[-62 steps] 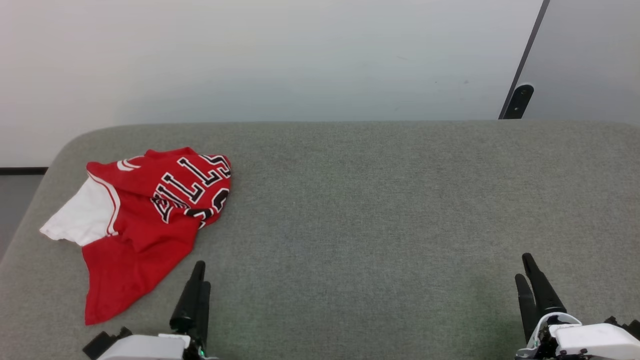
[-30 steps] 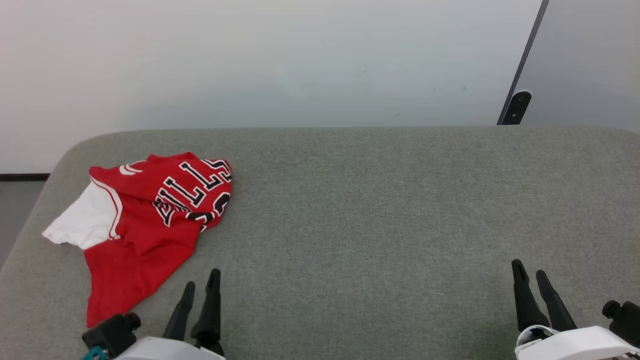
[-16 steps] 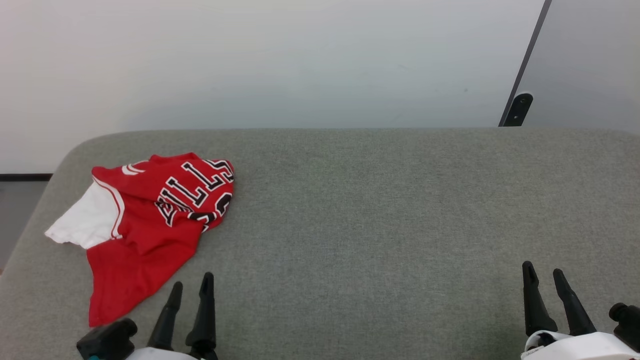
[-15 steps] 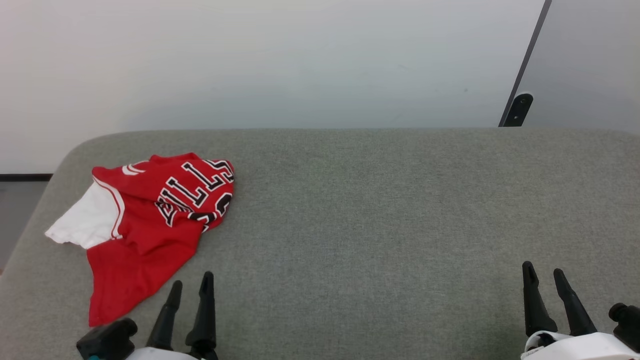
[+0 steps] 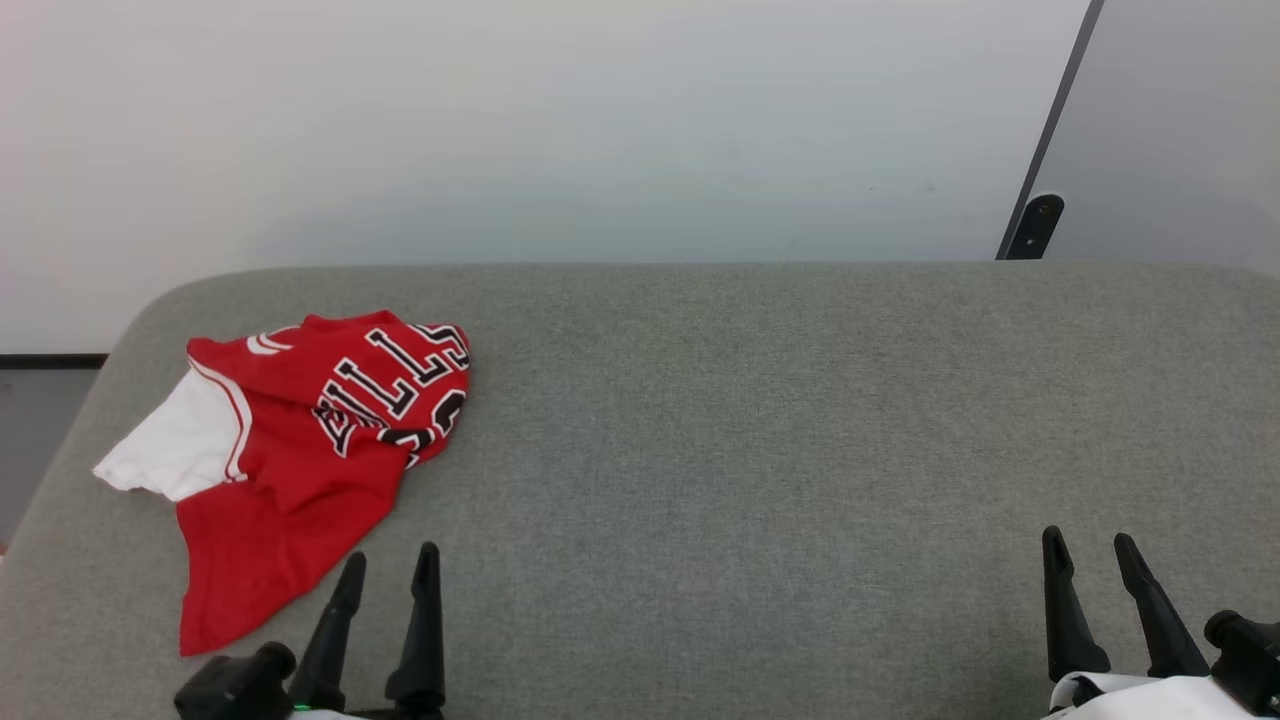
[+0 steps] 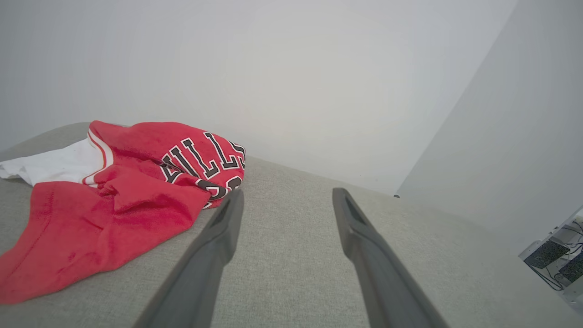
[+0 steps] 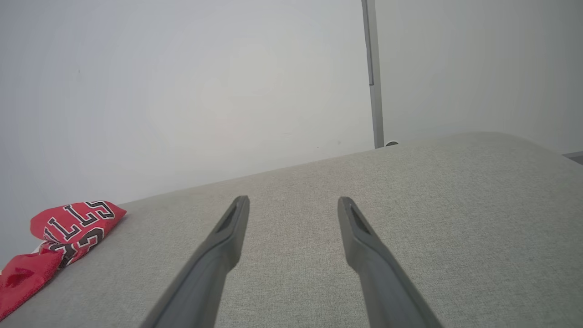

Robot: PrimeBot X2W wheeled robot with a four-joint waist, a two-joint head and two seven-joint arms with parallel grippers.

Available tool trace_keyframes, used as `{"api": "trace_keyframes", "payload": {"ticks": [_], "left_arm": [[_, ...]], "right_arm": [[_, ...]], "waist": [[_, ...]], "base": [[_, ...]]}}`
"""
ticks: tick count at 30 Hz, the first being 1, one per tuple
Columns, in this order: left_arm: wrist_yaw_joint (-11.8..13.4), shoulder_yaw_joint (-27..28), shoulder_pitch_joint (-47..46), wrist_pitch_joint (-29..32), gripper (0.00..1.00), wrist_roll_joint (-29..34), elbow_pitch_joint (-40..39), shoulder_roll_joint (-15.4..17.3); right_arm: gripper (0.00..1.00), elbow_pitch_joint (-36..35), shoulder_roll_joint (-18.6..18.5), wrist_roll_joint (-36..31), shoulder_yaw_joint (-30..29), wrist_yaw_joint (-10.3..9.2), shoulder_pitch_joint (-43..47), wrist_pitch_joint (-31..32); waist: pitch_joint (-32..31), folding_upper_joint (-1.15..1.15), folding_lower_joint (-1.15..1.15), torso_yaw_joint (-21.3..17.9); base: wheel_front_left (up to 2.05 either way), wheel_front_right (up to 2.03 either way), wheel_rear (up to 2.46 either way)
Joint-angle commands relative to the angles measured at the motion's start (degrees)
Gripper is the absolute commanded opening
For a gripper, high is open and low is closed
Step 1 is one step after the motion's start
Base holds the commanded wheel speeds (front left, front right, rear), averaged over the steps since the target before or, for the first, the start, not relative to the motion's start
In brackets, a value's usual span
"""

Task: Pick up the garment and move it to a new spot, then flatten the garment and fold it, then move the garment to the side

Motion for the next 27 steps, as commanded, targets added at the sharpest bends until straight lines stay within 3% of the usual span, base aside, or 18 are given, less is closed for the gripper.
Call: {"api": "trace_keyframes", "payload": {"ticks": [1,18,27], "left_arm": [[-0.21,-0.13,0.53,-0.57,1.00,1.93,-1.14,0.03],[-0.11,-0.93,2.27,-2.68,1.00,10.76,-3.82,-0.22],[-0.69,-0.08,2.21,-3.69,1.00,14.50,-3.35,0.56]], "right_arm": [[1.00,-0.79,-0.26,-2.02,-0.02,0.04,0.10,-0.58],[1.00,-2.21,-0.28,-11.18,0.39,0.04,1.23,-2.68],[1.00,-2.36,-0.27,-15.69,2.73,0.04,2.23,-3.76]], "waist": [[-0.06,0.00,0.00,-0.01],[-0.71,0.00,0.00,0.49],[-2.16,0.00,0.00,5.42]], "base": [[0.00,0.00,0.00],[0.00,0.00,0.00],[0.00,0.00,0.00]]}}
